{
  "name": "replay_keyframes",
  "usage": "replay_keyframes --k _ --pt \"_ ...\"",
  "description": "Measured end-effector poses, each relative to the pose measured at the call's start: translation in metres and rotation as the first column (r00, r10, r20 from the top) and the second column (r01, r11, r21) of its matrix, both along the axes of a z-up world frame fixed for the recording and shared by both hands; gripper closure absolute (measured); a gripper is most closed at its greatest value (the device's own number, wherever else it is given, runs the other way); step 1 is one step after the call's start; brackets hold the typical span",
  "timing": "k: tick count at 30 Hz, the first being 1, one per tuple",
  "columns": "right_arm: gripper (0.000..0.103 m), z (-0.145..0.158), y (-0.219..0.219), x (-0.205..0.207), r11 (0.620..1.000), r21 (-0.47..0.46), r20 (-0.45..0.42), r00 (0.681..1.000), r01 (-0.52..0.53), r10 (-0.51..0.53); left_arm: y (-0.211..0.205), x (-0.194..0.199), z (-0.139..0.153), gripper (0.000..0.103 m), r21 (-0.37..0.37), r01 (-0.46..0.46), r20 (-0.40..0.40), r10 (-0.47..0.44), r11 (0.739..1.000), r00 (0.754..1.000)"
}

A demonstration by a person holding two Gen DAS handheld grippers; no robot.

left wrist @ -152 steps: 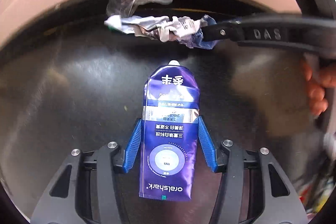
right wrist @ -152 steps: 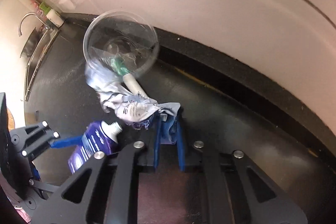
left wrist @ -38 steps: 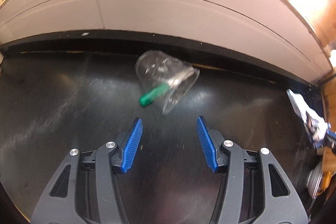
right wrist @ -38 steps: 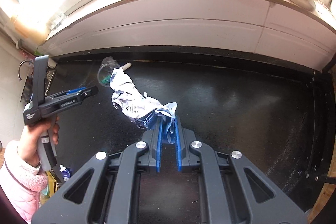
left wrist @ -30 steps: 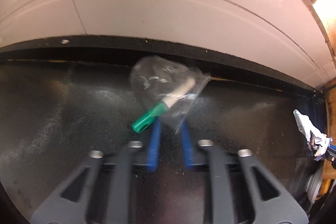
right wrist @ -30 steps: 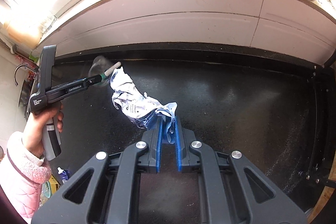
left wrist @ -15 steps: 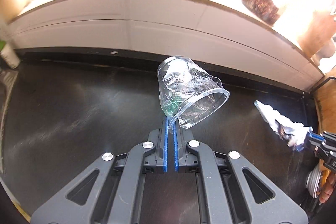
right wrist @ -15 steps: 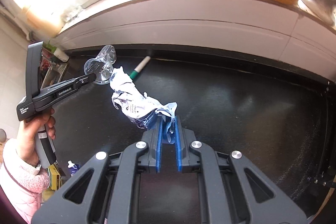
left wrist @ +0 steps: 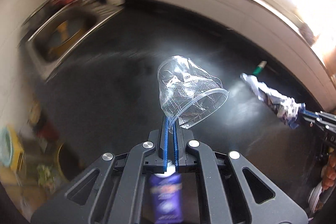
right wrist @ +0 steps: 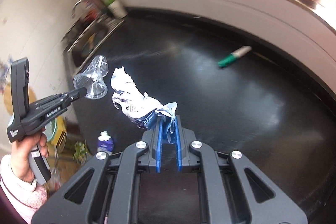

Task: Collect trash
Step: 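Carry the clear cup and crumpled paper over the bin with both tools, then open both tools to drop the cup and paper into the bin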

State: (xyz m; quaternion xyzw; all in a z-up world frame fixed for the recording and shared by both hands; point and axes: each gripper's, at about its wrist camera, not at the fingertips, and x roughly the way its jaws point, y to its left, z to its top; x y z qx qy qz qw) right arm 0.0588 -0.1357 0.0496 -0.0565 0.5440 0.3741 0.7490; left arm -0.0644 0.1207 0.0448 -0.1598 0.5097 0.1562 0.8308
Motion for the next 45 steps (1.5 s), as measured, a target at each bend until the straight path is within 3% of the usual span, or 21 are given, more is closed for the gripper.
replay_keyframes --k 3,6,9,15,20,29,33,37,45 --pt "0.092 -0.004 0.063 -0.024 0.991 -0.004 -0.005 0.991 -0.135 0.135 0.043 -0.071 -0.007 0.1 0.0 -0.15 -0.032 0.15 0.989 0.988" --pt "0.092 -0.01 0.136 -0.062 0.958 -0.013 -0.015 0.958 -0.287 0.287 0.078 -0.144 -0.019 0.1 -0.002 -0.282 -0.065 0.282 0.959 0.957" --pt "0.092 -0.021 0.214 -0.11 0.907 -0.032 -0.022 0.907 -0.42 0.42 0.11 -0.205 -0.034 0.1 -0.01 -0.401 -0.084 0.399 0.916 0.913" --pt "0.092 -0.057 0.322 -0.193 0.831 -0.072 -0.077 0.834 -0.551 0.546 0.164 -0.287 -0.074 0.1 -0.057 -0.572 -0.113 0.564 0.818 0.818" --pt "0.092 -0.099 0.37 -0.242 0.774 -0.142 -0.109 0.787 -0.616 0.607 0.197 -0.313 -0.119 0.1 -0.094 -0.645 -0.159 0.628 0.758 0.762" --pt "0.092 -0.197 0.455 -0.27 0.691 -0.293 -0.159 0.746 -0.661 0.647 0.242 -0.324 -0.22 0.1 -0.184 -0.708 -0.235 0.668 0.682 0.706" --pt "0.092 -0.241 0.47 -0.275 0.648 -0.36 -0.173 0.731 -0.671 0.66 0.254 -0.321 -0.258 0.1 -0.216 -0.721 -0.261 0.673 0.659 0.693" --pt "0.092 -0.267 0.479 -0.277 0.633 -0.377 -0.195 0.726 -0.677 0.66 0.258 -0.321 -0.281 0.1 -0.225 -0.73 -0.285 0.672 0.646 0.683" --pt "0.092 -0.29 0.486 -0.286 0.615 -0.382 -0.213 0.714 -0.689 0.667 0.26 -0.328 -0.3 0.1 -0.227 -0.74 -0.309 0.673 0.634 0.672"
